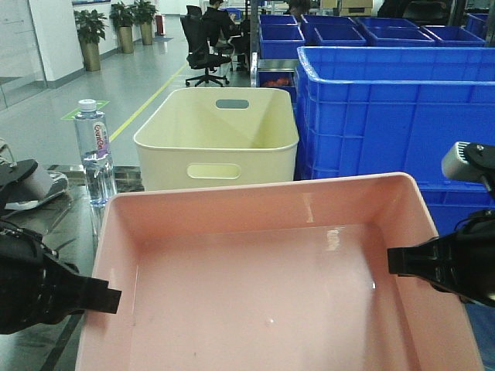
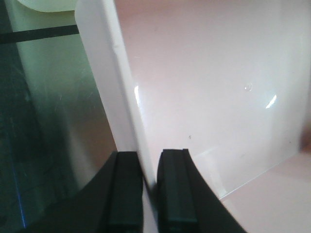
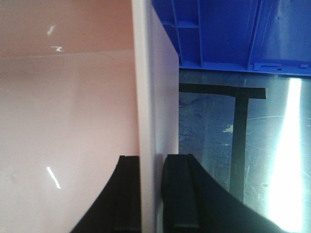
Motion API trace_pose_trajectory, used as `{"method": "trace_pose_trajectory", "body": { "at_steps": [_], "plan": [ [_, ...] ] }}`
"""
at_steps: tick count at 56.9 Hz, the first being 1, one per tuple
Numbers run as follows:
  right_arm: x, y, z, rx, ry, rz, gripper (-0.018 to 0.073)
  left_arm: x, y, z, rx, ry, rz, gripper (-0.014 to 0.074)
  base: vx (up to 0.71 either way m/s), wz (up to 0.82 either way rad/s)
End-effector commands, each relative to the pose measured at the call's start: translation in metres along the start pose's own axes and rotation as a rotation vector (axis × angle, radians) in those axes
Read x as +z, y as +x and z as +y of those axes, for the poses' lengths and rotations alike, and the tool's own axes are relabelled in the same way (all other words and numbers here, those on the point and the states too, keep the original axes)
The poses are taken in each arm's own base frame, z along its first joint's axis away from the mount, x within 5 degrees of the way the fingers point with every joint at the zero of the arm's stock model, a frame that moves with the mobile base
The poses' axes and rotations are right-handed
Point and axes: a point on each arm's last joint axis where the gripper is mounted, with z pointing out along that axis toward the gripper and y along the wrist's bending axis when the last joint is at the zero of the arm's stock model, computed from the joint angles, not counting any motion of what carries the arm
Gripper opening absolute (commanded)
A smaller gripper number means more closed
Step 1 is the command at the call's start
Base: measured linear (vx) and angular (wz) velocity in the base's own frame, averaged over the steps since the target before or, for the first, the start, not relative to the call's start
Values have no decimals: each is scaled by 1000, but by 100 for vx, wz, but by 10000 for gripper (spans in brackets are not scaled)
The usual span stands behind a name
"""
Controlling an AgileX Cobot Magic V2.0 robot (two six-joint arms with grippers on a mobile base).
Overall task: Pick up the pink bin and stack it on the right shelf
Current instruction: 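Lower the pink bin with both grippers onto the table surface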
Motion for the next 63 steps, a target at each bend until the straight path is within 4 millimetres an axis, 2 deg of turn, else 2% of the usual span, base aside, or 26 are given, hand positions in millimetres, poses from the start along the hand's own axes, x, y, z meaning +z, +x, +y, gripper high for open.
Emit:
{"method": "trace_pose_trajectory", "body": {
  "at_steps": [1,43,52,63],
  "plan": [
    [-19,-19,4,25,-42,-172,-8,-15,-9,-5,29,6,-100,-1,2,-3],
    [-18,-20,4,30,-45,-172,-8,-15,-9,-5,33,-1,-100,-1,0,0],
    [-5,-14,7,91,-80,-78,-8,-15,-14,-1,79,-45,-148,2,0,0],
    [24,-10,4,93,-51,29,-5,-13,-23,7,144,-135,-216,11,0,0]
  ]
}}
